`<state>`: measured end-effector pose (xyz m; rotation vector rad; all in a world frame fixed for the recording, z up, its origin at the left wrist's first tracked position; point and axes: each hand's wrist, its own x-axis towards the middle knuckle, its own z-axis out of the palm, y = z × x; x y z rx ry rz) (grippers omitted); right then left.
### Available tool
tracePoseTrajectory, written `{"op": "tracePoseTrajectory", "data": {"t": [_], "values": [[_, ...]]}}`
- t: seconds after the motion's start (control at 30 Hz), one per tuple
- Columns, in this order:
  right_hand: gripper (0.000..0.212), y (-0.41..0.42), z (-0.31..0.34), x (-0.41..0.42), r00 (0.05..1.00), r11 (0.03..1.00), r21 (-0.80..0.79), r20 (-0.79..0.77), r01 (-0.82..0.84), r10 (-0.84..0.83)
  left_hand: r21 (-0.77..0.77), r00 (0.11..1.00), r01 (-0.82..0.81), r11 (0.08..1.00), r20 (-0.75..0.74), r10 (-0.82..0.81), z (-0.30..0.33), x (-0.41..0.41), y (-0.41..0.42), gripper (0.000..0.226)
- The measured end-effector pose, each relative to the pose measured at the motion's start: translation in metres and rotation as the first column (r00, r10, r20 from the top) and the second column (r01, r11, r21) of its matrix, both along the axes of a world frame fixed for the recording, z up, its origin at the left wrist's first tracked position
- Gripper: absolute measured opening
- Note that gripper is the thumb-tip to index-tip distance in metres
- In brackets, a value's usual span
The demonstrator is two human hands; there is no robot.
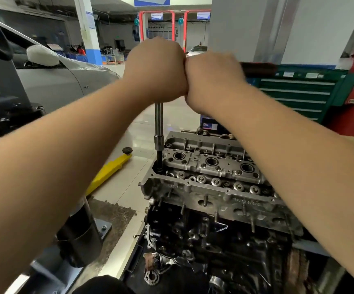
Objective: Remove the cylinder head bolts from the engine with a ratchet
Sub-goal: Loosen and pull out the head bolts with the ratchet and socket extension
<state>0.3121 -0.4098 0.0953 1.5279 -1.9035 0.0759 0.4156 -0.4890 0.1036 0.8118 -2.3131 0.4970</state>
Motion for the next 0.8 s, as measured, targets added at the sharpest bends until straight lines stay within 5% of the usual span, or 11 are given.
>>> {"op": "tracePoseTrajectory", "data": {"t": [0.07,0.13,0.23,0.33,0.4,0.47,0.53,0.6,0.7,0.8], "values": [[0.022,0.003,0.001,0.013,0.994,0.992,-0.119,-0.09,0.043,-0.054,0.091,0.945,0.327,0.941,-0.032,-0.326,-0.002,0.017,-0.007,0.029],[0.033,0.008,0.002,0.029,0.992,0.987,-0.158,-0.123,0.015,-0.034,0.119,0.932,0.363,0.924,-0.054,-0.359,-0.003,0.031,-0.007,0.039],[0.022,-0.008,0.003,0.014,0.992,0.99,-0.079,0.032,-0.118,0.12,-0.042,0.988,-0.148,0.988,0.038,0.15,-0.002,0.01,0.006,0.037],[0.006,-0.008,0.004,0.008,0.948,0.972,-0.012,0.216,-0.236,0.233,-0.029,0.938,-0.345,0.938,0.015,0.346,-0.003,-0.007,0.025,0.029],[0.011,-0.006,0.0,0.003,0.975,0.99,-0.078,0.181,-0.118,0.13,-0.013,0.972,-0.233,0.972,-0.004,0.233,0.0,-0.01,0.011,0.028],[0.014,-0.002,-0.002,0.008,1.0,0.987,-0.159,0.023,-0.004,0.007,0.019,0.994,0.105,0.994,0.021,-0.105,-0.001,0.007,0.004,0.031],[0.033,0.004,-0.003,0.026,0.992,0.98,-0.201,-0.123,0.006,-0.031,0.046,0.922,0.385,0.922,-0.066,-0.382,-0.003,0.026,0.002,0.042],[0.026,-0.002,0.0,0.027,0.992,0.978,-0.204,-0.124,-0.04,0.015,-0.006,0.974,0.222,0.975,-0.05,-0.222,-0.003,0.028,0.002,0.045],[0.004,-0.015,0.001,0.012,0.982,0.981,-0.074,0.043,-0.18,0.184,-0.04,0.953,-0.304,0.952,-0.008,0.304,-0.004,0.001,0.013,0.037],[0.014,-0.014,-0.002,0.002,0.977,0.983,-0.109,0.134,-0.149,0.163,-0.06,0.945,-0.324,0.944,0.022,0.325,0.0,-0.011,0.012,0.028]]}}
